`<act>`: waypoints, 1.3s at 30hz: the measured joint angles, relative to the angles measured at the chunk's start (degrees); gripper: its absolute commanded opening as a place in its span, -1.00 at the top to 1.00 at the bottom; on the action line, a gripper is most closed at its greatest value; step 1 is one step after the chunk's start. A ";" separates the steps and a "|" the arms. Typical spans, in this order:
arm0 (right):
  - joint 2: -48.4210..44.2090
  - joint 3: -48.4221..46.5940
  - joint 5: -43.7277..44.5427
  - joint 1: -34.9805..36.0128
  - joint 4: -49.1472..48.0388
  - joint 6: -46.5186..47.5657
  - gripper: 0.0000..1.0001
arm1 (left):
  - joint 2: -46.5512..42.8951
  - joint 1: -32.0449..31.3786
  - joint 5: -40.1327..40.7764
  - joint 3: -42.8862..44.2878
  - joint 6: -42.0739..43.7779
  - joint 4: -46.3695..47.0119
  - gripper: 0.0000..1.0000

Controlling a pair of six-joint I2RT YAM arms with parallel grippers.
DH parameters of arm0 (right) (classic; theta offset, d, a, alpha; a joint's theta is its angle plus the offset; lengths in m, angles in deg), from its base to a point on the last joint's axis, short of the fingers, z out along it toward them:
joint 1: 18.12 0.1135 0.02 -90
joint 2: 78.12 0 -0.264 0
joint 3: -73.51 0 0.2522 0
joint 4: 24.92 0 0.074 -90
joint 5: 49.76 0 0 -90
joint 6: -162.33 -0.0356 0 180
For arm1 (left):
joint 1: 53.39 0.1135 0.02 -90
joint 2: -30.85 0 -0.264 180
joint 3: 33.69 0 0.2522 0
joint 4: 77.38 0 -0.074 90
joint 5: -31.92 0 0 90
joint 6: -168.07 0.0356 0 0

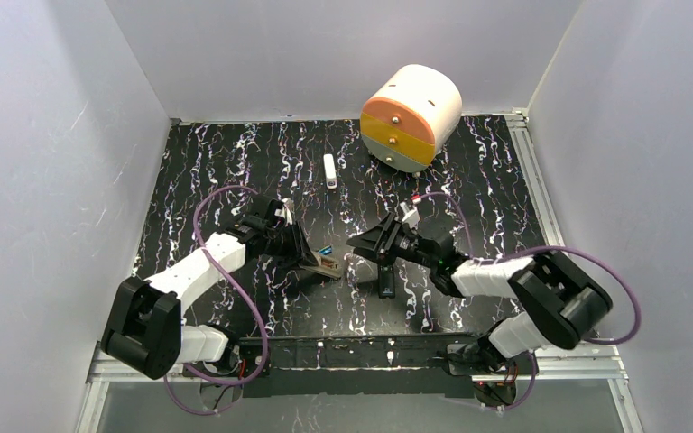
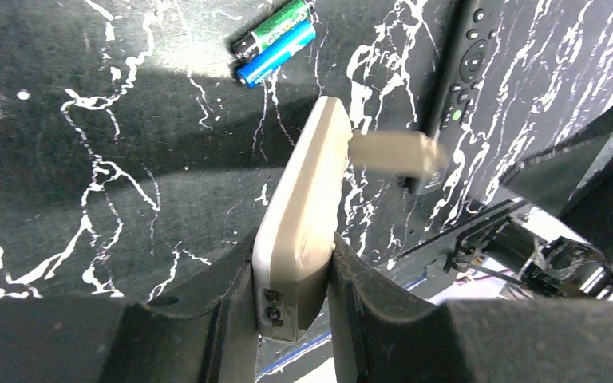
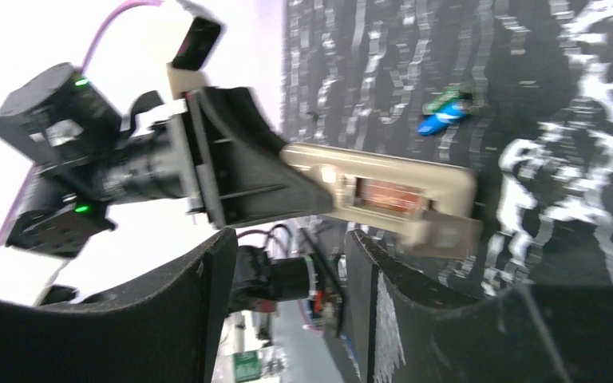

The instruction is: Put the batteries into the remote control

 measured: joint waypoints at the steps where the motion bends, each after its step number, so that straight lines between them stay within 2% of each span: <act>1: -1.73 -0.09 0.52 -0.52 3.91 1.62 -0.25 | 0.02 0.02 0.39 0.72 0.79 -1.27 1.00; 6: -6.71 -1.90 3.41 -2.71 22.05 10.40 -0.30 | 0.04 0.02 1.60 3.41 4.70 -6.32 1.00; 13: -8.22 -6.95 3.93 -2.99 36.70 20.74 -0.37 | 0.15 0.02 1.38 5.62 9.94 -10.01 1.00; 15: -9.44 -8.63 3.52 -2.99 39.74 24.70 -0.51 | 0.15 0.02 1.07 6.45 12.04 -10.93 1.00; 18: -11.13 -11.21 2.08 -2.99 43.15 31.39 -0.88 | 0.15 0.02 -0.48 8.07 15.65 -12.57 1.00; 20: -12.33 -13.16 -0.07 -3.02 45.53 37.13 -0.97 | 0.13 0.02 -2.73 10.01 18.75 -13.70 1.00; 27: -17.03 -17.16 -12.87 -3.04 51.08 55.25 -0.97 | -2.27 0.02 -16.74 15.13 28.09 -13.81 1.00; 34: -15.58 -21.99 -25.64 -1.60 52.83 62.95 -0.95 | -5.99 0.02 -31.76 18.45 33.73 -12.74 1.00; 37: -14.01 -26.40 -29.44 -0.24 56.17 66.55 -0.81 | -5.92 0.02 -36.68 21.44 36.46 -14.49 1.00; 39: -13.49 -28.50 -31.39 1.07 57.96 68.22 -0.55 | -5.92 0.02 -39.10 22.86 38.27 -15.74 1.00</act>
